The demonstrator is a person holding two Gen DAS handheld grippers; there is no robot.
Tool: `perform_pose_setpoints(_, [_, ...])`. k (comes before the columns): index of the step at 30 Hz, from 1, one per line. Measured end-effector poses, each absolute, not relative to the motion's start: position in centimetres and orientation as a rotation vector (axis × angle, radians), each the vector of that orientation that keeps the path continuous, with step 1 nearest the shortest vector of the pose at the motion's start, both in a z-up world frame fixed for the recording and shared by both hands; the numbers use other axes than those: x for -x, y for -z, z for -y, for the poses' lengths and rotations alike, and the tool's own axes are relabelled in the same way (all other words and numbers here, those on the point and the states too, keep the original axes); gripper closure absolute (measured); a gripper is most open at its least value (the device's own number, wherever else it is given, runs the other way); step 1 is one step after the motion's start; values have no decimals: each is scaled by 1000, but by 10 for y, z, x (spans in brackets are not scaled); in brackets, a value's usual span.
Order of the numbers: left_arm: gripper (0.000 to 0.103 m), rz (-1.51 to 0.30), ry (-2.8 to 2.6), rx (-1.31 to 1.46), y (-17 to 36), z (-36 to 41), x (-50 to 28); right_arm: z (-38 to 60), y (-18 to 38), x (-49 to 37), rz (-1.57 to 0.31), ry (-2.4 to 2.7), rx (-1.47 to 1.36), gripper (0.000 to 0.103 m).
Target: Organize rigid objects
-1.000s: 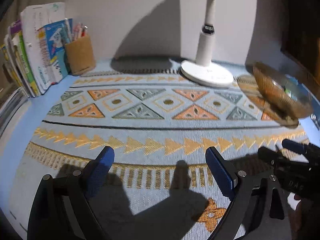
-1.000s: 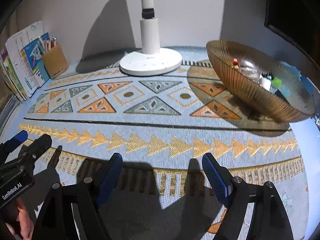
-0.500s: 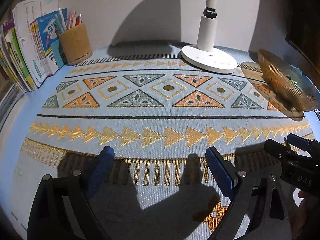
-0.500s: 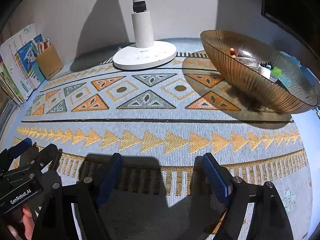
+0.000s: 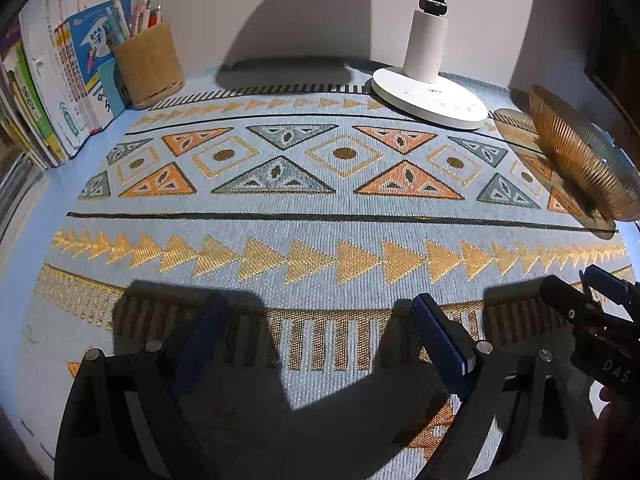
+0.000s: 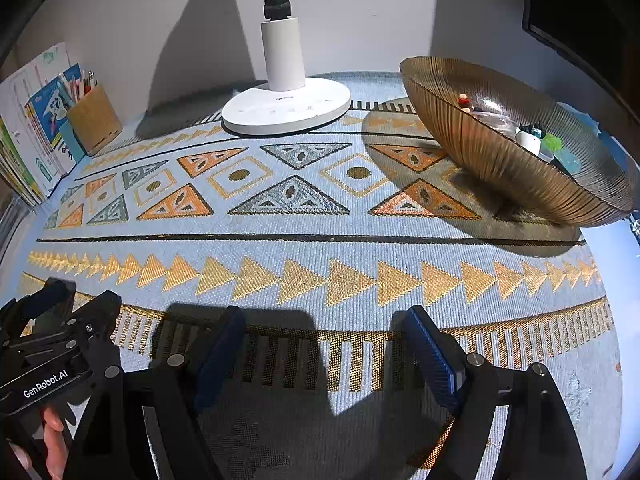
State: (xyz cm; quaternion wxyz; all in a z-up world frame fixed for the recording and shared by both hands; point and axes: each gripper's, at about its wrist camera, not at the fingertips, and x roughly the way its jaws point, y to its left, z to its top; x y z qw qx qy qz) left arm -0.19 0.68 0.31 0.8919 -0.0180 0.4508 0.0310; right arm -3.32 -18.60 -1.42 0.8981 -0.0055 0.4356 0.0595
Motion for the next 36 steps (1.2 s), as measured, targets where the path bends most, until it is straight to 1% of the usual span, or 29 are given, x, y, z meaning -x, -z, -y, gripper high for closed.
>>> perform_pose_setpoints(2, [4, -944, -69, 38, -2, -7, 0, 186, 15, 33, -903, -124, 13, 22])
perform_pose_setpoints(4, [1, -954, -68, 44, -1, -8, -1, 185, 15, 32, -904, -125, 14, 21])
perform_pose_setpoints(12, [1, -956, -71, 38, -1, -6, -2, 187, 16, 32, -905, -131, 20, 20])
perform_pose_setpoints(16, [0, -955, -77, 39, -1, -8, -4, 187, 17, 30, -919, -131, 28, 11])
perform_pose_setpoints(25, [0, -935, -58, 27, -1, -7, -1, 188, 18, 28, -931, -136, 41, 9])
perform_pose_setpoints(27, [0, -935, -57, 29, -1, -8, -1, 185, 19, 27, -937, -132, 56, 4])
perform_pose_setpoints(28, [0, -935, -56, 31, 0, -8, -1, 184, 20, 26, -944, -130, 63, 0])
perform_pose_setpoints(36, [0, -935, -56, 32, 0, -8, -1, 184, 18, 29, -941, -122, 66, 0])
